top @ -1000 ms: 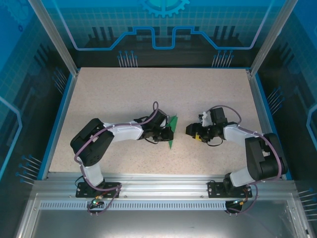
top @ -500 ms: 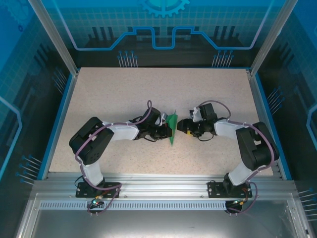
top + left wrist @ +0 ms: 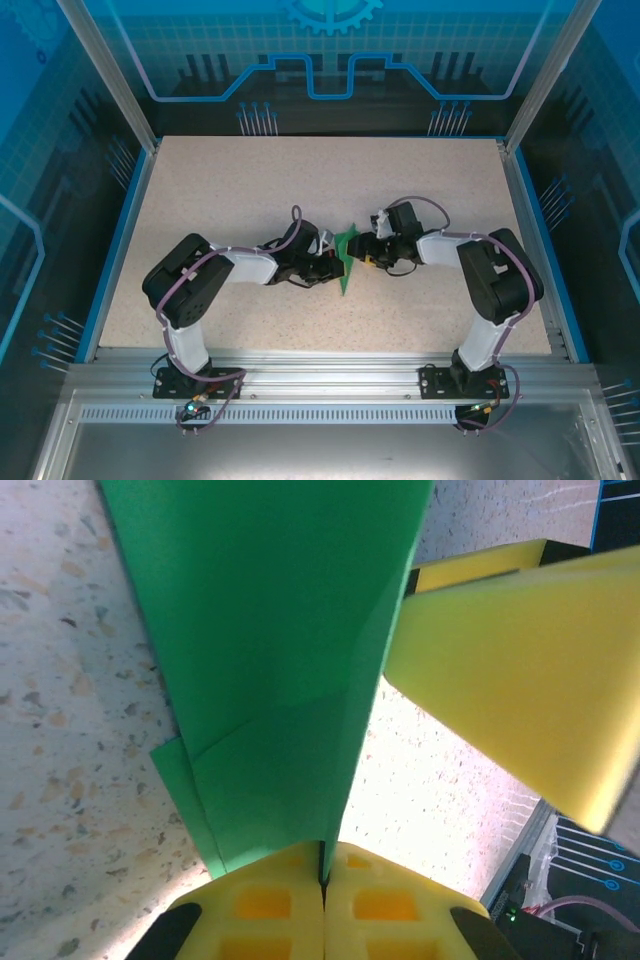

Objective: Fold a paper plane with a square sheet of paper (fold left side to right side)
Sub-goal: Fold the wing for the fifth time at the center of the table.

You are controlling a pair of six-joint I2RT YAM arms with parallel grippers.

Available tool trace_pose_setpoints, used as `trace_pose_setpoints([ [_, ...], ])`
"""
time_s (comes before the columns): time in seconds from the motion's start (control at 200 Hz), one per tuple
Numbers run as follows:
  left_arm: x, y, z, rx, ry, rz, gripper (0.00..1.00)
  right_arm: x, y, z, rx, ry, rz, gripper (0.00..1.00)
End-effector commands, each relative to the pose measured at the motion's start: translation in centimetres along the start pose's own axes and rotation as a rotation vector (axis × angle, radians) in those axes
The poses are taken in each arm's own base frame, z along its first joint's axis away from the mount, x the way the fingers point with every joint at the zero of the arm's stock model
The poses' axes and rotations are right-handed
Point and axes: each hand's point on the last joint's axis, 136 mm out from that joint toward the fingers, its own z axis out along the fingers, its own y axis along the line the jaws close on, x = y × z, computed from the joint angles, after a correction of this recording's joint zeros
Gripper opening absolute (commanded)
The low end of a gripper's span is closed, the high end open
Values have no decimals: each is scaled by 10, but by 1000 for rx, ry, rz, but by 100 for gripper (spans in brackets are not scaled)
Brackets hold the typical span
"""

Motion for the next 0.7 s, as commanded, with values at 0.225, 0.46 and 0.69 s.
trace_pose_setpoints([
  [0.225, 2, 14, 6, 22, 18, -47, 7, -5, -3, 22, 52, 26, 8, 50],
  [0.46, 3, 15, 7, 25, 22, -52, 11, 3, -10, 31, 102, 68, 27, 43],
  [0.69, 1, 11, 3, 24, 17, -44, 19, 6, -12, 34, 115, 83, 29, 42],
])
